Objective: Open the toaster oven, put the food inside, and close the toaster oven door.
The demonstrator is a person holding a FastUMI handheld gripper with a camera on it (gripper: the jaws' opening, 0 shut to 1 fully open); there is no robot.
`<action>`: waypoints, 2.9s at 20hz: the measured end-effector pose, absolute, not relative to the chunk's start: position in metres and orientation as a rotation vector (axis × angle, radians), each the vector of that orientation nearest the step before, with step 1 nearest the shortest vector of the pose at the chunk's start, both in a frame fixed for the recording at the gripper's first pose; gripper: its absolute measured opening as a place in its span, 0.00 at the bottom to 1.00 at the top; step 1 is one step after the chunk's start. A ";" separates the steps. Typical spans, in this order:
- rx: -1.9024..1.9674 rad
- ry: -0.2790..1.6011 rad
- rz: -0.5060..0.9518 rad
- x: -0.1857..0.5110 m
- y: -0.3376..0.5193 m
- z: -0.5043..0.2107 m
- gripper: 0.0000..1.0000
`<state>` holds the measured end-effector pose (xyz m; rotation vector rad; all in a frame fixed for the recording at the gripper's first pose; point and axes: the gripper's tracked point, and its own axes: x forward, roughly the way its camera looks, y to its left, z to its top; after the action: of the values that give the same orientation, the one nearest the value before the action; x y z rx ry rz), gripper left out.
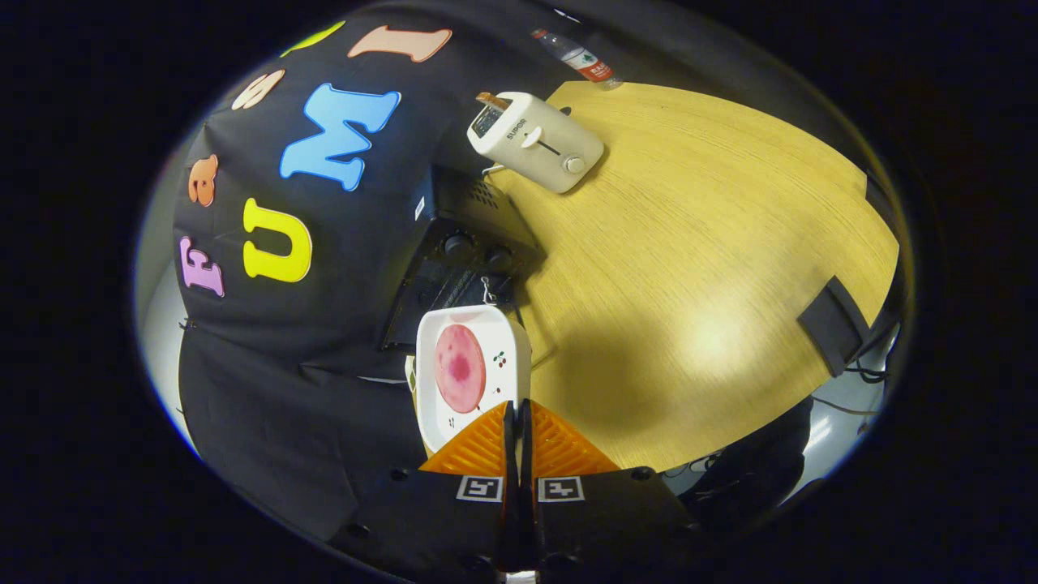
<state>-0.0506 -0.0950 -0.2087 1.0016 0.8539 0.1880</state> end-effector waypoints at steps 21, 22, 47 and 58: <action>1.065 0.908 0.184 0.055 0.034 -0.238 0.02; 1.073 0.904 0.171 0.063 0.034 -0.242 0.02; 1.440 0.667 -0.124 0.216 0.074 -0.276 0.02; 1.375 0.667 -0.089 0.200 0.082 -0.263 0.10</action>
<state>0.2001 0.0822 -0.2634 1.3748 0.6672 -0.0889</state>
